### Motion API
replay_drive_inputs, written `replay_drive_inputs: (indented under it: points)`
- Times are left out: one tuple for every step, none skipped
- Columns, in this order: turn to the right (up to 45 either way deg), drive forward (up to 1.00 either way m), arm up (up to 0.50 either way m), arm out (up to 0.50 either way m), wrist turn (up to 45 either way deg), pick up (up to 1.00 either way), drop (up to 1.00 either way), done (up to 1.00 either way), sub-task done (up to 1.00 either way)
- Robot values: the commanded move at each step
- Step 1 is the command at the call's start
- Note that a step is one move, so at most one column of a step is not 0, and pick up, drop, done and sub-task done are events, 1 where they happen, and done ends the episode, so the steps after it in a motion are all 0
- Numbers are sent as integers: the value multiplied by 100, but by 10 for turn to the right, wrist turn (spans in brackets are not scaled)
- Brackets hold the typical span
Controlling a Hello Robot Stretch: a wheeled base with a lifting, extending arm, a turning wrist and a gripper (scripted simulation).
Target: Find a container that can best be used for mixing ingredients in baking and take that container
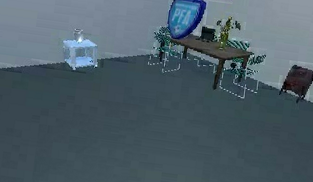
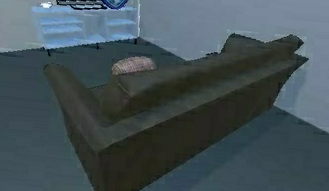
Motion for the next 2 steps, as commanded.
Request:
replay_drive_inputs:
  points:
    - [0, 50, 0, 0, 0, 0, 0, 0, 0]
    - [450, 0, 0, 0, 0, 0, 0, 0, 0]
